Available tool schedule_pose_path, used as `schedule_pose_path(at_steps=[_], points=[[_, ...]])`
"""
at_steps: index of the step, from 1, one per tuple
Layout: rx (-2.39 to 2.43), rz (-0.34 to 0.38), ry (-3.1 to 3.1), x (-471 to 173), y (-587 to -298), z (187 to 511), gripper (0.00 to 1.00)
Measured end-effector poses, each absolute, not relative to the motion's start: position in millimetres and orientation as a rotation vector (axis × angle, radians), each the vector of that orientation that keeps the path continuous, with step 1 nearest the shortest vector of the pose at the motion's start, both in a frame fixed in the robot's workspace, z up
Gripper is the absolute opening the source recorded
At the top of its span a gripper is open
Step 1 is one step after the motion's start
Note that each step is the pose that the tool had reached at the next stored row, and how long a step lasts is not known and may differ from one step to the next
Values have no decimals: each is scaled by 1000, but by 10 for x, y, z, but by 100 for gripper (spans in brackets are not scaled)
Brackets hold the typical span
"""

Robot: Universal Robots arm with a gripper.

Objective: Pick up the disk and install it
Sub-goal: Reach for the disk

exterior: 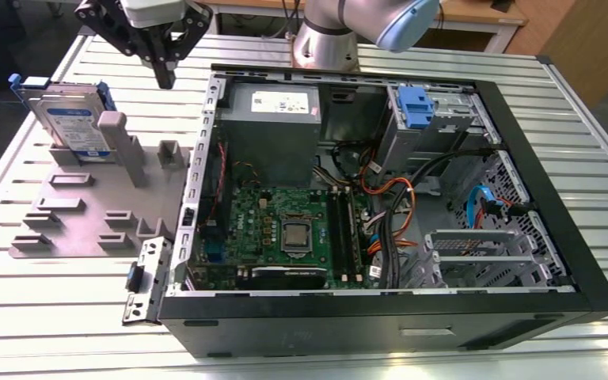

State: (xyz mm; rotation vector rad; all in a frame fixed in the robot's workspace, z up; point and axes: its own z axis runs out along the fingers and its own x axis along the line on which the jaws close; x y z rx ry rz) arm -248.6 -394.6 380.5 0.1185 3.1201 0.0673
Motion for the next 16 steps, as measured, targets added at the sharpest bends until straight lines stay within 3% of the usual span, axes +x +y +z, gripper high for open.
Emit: schedule_pose_path(at_steps=[16], points=[[119, 67, 3120, -2558, -3914, 3799, 11]])
